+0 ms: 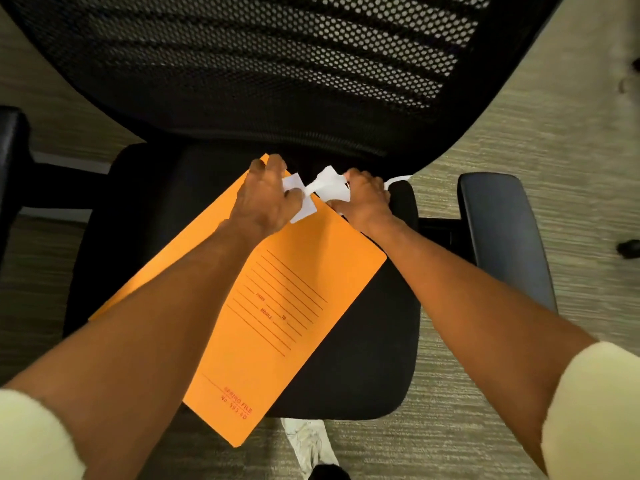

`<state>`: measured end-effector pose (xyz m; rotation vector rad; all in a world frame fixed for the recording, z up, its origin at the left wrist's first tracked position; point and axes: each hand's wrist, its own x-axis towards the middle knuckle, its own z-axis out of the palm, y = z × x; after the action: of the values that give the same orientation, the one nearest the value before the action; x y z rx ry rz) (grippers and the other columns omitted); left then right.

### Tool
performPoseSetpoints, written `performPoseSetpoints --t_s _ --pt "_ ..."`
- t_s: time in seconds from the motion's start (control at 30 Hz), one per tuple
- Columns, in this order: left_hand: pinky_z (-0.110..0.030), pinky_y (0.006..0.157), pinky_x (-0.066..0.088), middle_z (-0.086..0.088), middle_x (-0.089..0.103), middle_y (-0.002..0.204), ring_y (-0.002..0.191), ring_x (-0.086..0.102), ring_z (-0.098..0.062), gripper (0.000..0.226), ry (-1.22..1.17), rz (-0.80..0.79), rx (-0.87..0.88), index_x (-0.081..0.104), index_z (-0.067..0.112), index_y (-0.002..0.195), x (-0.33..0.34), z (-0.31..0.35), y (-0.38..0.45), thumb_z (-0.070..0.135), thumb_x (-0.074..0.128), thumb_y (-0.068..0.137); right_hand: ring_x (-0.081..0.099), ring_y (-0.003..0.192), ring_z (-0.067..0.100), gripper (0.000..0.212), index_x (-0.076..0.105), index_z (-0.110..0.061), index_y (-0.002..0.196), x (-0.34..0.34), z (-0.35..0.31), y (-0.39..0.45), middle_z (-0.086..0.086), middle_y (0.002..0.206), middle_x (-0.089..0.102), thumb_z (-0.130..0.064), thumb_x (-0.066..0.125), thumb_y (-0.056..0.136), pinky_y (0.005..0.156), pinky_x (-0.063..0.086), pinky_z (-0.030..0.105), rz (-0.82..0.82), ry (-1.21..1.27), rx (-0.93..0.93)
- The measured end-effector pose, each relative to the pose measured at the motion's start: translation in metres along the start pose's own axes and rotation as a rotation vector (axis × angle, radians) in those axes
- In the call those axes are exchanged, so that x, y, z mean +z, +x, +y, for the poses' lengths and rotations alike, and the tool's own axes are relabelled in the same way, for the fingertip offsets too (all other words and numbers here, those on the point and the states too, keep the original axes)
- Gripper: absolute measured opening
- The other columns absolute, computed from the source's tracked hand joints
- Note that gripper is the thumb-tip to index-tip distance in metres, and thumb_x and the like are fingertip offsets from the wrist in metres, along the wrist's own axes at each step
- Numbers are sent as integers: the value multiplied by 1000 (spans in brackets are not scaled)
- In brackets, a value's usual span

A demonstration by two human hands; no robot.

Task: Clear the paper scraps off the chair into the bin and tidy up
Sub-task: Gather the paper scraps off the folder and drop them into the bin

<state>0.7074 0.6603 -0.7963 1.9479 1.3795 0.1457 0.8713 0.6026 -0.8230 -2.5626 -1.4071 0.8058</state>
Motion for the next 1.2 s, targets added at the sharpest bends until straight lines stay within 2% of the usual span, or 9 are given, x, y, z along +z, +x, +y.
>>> performPoseSetpoints --t_s 0.1,0.33,0.47,0.6,0.83,0.9,1.03,1.13,1.2 --pt "-36 79 49 -18 37 135 110 53 -33 60 134 3 18 40 14 135 8 2 4 33 66 84 41 127 32 54 50 -14 131 1 2 0 10 134 51 -34 70 85 99 38 41 6 -9 -7" --pt "-45 86 51 -16 42 126 110 50 -33 60 240 -18 -68 51 8 119 21 1 -1 35 79 73 55 115 31 37 58 -7 118 -3 11 -8 15 120 62 -19 70 85 93 44 33 53 206 19" --pt "-45 83 54 -15 51 119 106 53 -32 46 174 5 -116 54 10 114 20 -1 -7 26 76 77 58 99 23 28 62 -6 111 -6 14 -20 15 112 63 -14 69 85 72 41 16 109 259 35" --pt "-27 60 46 -12 59 105 87 57 -24 17 -113 -22 -137 58 10 100 18 -7 -20 17 65 87 65 100 23 24 65 -3 109 -14 10 -36 12 110 69 -4 67 85 76 41 13 206 319 -35" --pt "-24 54 44 7 46 92 80 50 -9 31 -640 26 -292 47 24 117 -3 -25 -59 13 60 91 59 94 12 27 65 -6 109 -25 -21 -60 9 105 68 -5 69 83 71 36 8 318 409 -103" --pt "-23 53 42 4 45 99 80 49 -8 37 -673 43 -336 43 25 126 -12 -31 -74 13 56 93 56 94 0 29 65 -8 112 -23 -35 -69 7 106 67 -8 70 83 78 41 10 308 426 -129" --pt "-18 49 40 -5 44 112 78 47 -10 33 -693 88 -411 46 19 126 -35 -49 -106 9 47 95 31 88 -40 25 66 -11 106 -11 -65 -90 -22 82 49 -8 70 82 67 30 -10 302 483 -204" --pt "-22 44 35 -7 45 106 68 45 -13 27 -747 119 -442 50 15 117 -55 -67 -136 5 45 93 44 94 -14 22 62 -27 99 -2 -96 -112 -29 79 40 -13 69 84 60 37 5 242 480 -215" --pt "-24 42 33 -11 46 107 66 44 -16 25 -771 134 -468 51 13 114 -67 -82 -157 4 44 91 51 85 -10 21 57 -29 89 3 -116 -126 -24 77 48 -13 69 84 57 40 5 226 486 -254"
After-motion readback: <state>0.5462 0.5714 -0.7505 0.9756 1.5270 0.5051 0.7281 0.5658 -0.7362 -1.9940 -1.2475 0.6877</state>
